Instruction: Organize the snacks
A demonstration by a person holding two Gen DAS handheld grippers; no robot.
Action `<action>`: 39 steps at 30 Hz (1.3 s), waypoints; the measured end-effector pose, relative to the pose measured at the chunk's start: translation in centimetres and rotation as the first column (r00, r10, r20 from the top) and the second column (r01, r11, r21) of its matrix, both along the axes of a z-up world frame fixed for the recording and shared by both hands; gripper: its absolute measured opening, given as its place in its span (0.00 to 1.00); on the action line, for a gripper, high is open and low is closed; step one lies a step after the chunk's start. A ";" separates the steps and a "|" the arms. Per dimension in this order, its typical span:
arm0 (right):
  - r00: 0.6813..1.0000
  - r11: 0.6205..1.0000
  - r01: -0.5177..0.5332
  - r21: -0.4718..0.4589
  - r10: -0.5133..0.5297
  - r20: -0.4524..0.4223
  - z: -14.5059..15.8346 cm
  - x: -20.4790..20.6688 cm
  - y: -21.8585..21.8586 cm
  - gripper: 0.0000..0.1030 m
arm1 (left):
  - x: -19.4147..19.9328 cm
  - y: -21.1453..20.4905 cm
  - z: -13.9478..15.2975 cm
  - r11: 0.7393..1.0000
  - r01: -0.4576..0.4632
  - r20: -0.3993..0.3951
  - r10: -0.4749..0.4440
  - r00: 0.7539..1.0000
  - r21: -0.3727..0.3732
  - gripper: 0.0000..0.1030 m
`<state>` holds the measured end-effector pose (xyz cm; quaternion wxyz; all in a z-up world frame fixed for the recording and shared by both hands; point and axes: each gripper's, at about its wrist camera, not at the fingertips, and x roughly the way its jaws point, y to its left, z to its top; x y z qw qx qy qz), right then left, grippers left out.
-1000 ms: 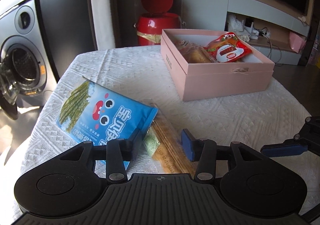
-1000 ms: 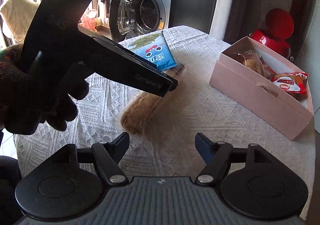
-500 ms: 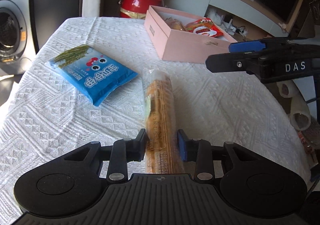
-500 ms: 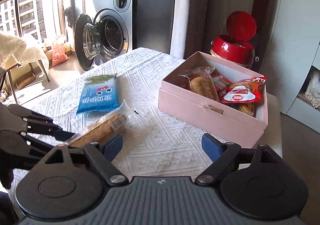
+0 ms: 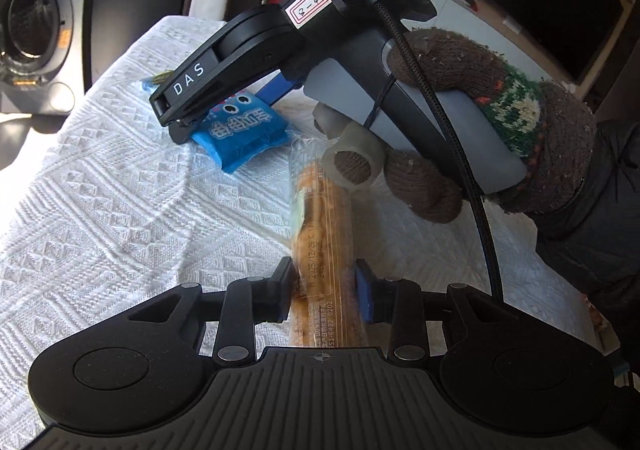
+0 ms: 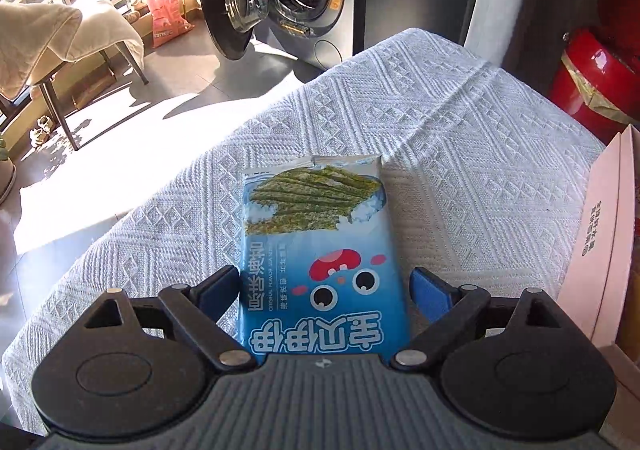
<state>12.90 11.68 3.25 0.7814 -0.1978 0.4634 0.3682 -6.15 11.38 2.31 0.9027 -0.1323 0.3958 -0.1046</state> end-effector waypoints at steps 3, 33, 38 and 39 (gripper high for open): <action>0.999 1.000 -0.010 0.026 0.009 0.047 1.1 -1.4 -1.8 0.78 | 0.4 -0.2 -0.1 1.000 0.007 0.013 -0.007 1.000 -0.005 0.38; 0.952 0.951 0.287 0.117 -0.296 0.072 0.2 -8.4 -27.7 0.90 | 8.1 -7.7 0.7 0.976 0.007 -0.018 -0.003 1.000 0.217 0.39; 0.938 0.941 0.310 0.133 -0.326 0.117 -0.9 -7.3 -27.1 0.93 | 8.8 -9.4 0.5 0.950 0.036 -0.015 -0.033 0.999 0.310 0.41; 0.935 0.944 0.305 0.125 -0.321 0.148 -1.2 -7.3 -26.9 0.93 | 8.9 -9.3 0.5 0.950 0.036 -0.014 -0.034 0.999 0.310 0.41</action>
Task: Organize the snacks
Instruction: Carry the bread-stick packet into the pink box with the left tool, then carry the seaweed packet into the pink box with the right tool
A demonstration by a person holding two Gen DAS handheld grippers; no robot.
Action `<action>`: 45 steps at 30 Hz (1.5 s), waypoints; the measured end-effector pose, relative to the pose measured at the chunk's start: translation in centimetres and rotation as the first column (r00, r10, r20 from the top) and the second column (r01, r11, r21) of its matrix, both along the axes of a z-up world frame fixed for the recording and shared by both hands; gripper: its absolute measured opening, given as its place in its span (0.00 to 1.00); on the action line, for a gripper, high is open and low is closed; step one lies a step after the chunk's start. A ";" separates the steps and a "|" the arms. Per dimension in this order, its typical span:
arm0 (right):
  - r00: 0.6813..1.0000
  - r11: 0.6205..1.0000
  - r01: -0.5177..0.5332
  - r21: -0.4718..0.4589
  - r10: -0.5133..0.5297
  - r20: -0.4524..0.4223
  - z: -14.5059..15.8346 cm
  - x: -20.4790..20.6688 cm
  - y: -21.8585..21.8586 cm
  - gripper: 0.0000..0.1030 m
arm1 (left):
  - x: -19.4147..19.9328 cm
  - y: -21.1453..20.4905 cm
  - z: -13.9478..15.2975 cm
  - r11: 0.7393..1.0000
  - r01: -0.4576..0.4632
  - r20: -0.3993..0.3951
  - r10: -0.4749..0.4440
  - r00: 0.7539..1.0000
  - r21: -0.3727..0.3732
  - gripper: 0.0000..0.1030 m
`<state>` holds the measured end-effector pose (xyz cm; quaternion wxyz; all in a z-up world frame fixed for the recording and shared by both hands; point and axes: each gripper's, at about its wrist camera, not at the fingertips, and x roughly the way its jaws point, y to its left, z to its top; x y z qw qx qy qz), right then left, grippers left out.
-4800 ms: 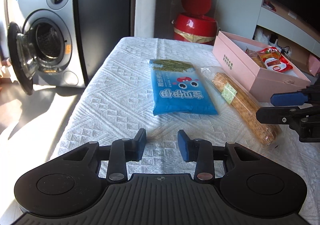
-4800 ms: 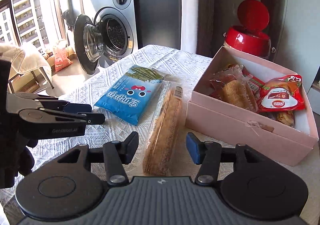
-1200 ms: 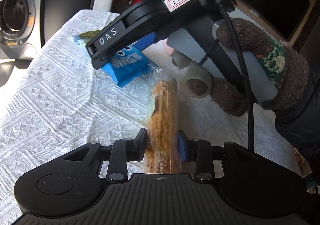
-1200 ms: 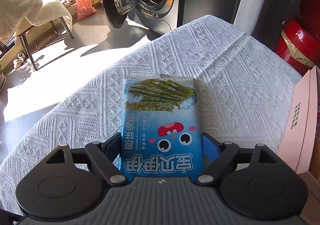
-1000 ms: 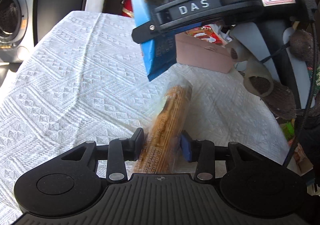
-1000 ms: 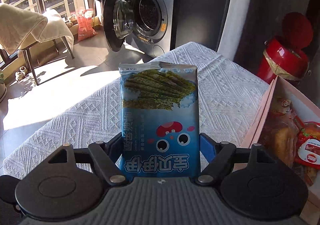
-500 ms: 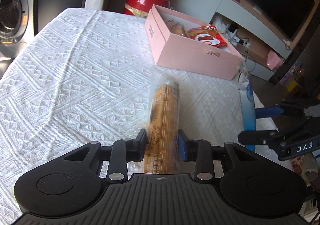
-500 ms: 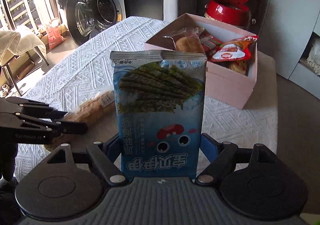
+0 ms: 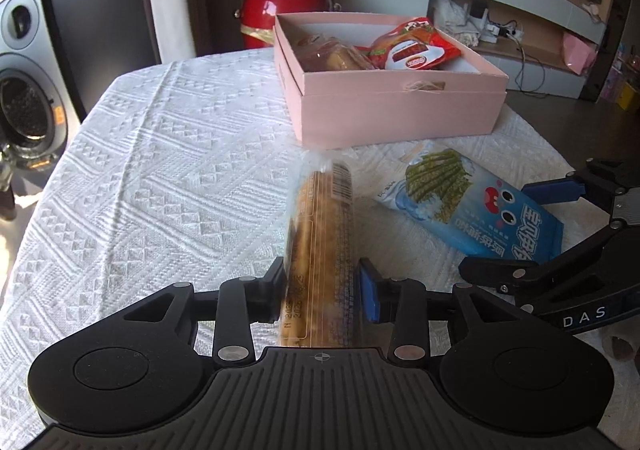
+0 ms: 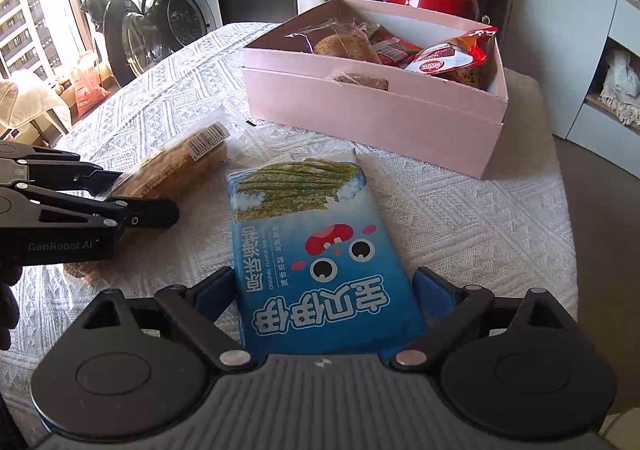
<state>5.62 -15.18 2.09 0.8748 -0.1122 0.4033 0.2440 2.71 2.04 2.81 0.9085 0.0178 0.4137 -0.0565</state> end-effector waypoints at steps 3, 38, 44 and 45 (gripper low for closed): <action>1.000 1.000 -0.015 0.003 0.015 0.014 0.1 -0.1 0.2 0.89 | 0.3 0.3 0.0 1.000 0.008 -0.001 -0.008 1.000 -0.010 0.41; 0.969 0.978 0.181 0.105 -0.196 0.152 6.8 -1.5 -8.3 0.82 | 7.0 3.1 9.4 0.933 0.076 0.273 0.024 0.962 -0.353 0.37; 0.949 0.974 0.123 0.191 -0.172 0.263 12.7 1.3 -6.8 0.66 | 1.4 3.5 5.5 0.936 0.067 0.234 0.018 0.972 -0.346 0.37; 0.948 0.973 0.102 0.205 -0.158 0.277 14.0 2.4 -6.2 0.66 | 1.1 3.5 5.3 0.937 0.060 0.232 0.023 0.972 -0.345 0.37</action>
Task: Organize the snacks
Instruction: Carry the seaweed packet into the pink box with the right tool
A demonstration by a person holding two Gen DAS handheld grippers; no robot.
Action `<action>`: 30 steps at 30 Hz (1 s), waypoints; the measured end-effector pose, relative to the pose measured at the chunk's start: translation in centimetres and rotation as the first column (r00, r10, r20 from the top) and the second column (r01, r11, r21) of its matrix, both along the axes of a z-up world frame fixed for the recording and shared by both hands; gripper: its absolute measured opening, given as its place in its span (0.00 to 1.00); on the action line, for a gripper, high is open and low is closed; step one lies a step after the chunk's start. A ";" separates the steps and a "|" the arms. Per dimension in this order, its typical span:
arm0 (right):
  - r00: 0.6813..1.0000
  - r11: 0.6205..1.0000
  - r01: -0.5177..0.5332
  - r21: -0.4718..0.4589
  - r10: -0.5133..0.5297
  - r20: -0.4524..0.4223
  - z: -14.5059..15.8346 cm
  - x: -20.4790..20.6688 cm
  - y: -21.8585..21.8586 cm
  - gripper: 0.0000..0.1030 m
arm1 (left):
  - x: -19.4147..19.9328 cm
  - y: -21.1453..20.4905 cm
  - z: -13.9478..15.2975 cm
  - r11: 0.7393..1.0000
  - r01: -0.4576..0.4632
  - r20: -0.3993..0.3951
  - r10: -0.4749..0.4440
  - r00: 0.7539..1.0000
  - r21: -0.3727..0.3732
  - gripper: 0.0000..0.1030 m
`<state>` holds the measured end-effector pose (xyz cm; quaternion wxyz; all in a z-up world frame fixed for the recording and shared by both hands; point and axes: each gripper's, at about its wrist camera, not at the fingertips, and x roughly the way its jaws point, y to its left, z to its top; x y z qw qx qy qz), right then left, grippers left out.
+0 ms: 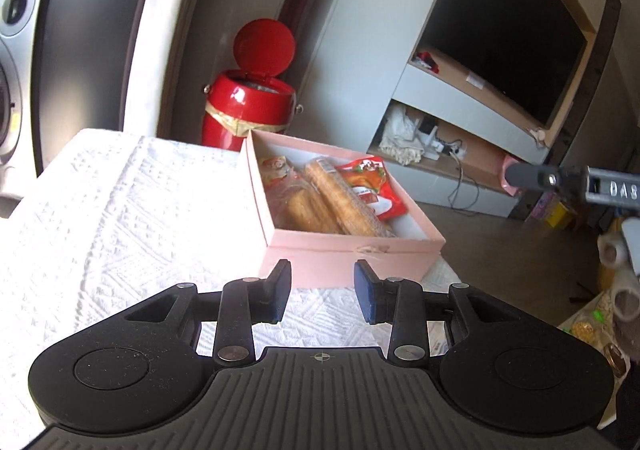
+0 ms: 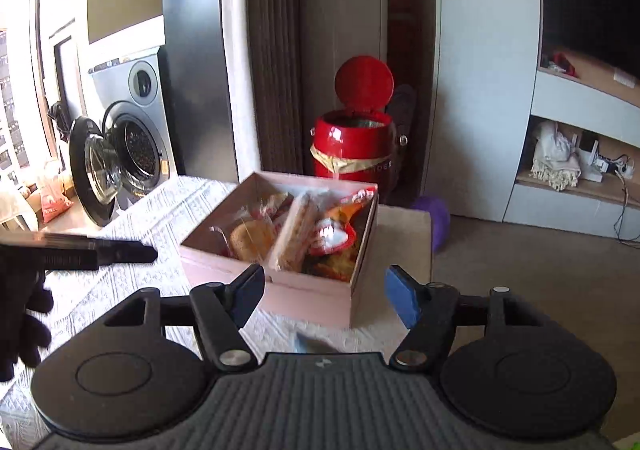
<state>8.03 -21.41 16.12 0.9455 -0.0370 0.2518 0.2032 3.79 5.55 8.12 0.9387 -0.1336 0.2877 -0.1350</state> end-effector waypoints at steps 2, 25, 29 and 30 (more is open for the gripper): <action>0.999 0.999 -0.034 0.014 0.034 -0.018 1.2 2.1 0.9 0.66 | -0.5 0.0 -0.4 1.000 -0.012 -0.023 0.012 1.000 0.013 0.37; 0.912 0.945 -0.208 -0.252 0.094 -0.400 -13.1 -3.1 0.3 0.92 | -2.1 -3.6 -5.2 0.973 0.045 -0.222 0.006 0.975 0.225 0.37; 0.909 0.967 -0.178 -0.184 0.090 -0.408 -12.2 -3.5 -0.2 0.82 | -2.7 -4.0 -4.8 0.974 0.057 -0.218 -0.009 0.976 0.217 0.37; 0.914 0.971 -0.170 -0.167 0.092 -0.395 -11.7 -3.7 -0.2 0.81 | -2.7 -3.9 -4.7 0.976 0.060 -0.218 -0.013 0.976 0.210 0.37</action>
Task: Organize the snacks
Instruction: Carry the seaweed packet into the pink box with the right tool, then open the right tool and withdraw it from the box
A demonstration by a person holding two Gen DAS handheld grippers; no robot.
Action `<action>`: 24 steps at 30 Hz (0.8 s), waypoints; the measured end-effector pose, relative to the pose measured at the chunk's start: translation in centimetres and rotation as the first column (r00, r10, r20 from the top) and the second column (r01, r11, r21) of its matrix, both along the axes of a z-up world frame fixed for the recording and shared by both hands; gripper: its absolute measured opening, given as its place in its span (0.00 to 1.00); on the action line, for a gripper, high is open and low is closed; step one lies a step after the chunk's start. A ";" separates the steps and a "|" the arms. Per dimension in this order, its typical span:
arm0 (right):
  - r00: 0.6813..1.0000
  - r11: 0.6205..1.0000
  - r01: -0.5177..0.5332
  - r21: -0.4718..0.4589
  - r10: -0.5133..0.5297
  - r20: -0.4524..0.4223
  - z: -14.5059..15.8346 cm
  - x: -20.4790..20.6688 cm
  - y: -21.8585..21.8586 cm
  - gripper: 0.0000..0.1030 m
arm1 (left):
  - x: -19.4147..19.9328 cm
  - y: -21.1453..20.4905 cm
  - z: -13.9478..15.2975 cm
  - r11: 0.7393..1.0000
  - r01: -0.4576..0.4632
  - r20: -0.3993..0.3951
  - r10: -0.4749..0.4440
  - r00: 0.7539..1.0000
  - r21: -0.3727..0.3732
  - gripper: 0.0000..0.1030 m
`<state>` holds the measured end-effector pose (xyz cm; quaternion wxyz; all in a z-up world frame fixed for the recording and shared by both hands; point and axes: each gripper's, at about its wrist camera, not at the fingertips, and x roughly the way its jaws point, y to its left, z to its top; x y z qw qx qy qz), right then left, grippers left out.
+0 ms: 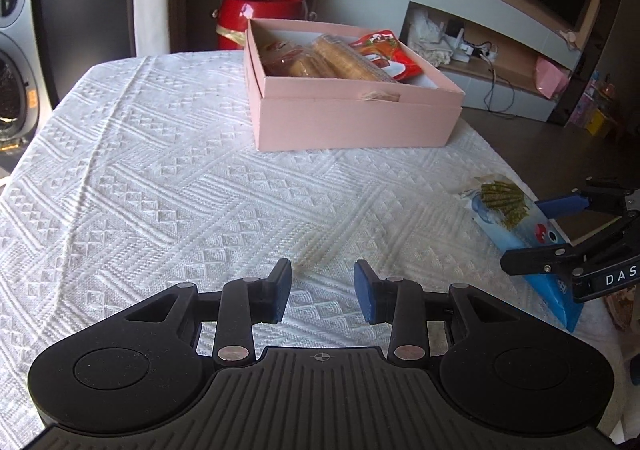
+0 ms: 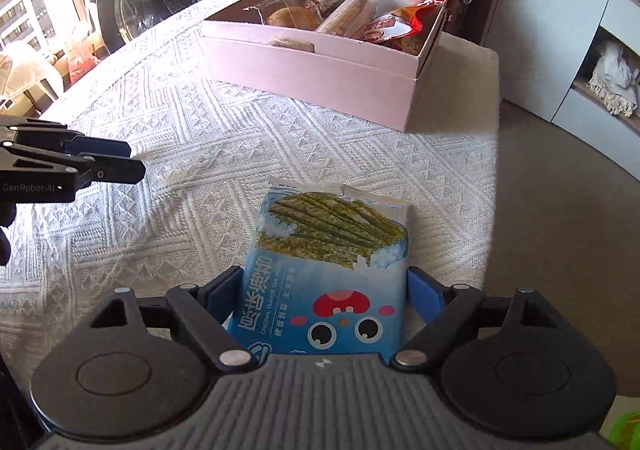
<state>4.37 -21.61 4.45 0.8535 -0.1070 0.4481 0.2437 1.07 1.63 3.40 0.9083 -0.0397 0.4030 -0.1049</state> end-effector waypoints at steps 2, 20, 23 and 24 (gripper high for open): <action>0.999 0.999 0.014 0.044 -0.016 0.050 2.1 -0.2 0.0 0.77 | 0.4 0.3 0.1 0.999 0.006 -0.006 -0.006 1.000 -0.048 0.37; 0.970 0.970 0.124 0.211 -0.163 0.179 12.2 18.0 9.0 0.88 | 0.2 4.1 0.9 0.995 -0.093 0.070 0.094 0.993 -0.026 0.37; 0.966 0.964 0.146 0.221 -0.187 0.177 9.5 14.0 7.5 0.88 | -0.2 4.1 0.1 0.993 -0.113 0.087 0.111 0.990 0.024 0.37; 0.962 0.964 0.161 0.211 -0.201 0.184 8.4 12.5 7.3 0.88 | -0.2 4.0 -0.3 0.992 -0.121 0.085 0.118 0.989 0.026 0.37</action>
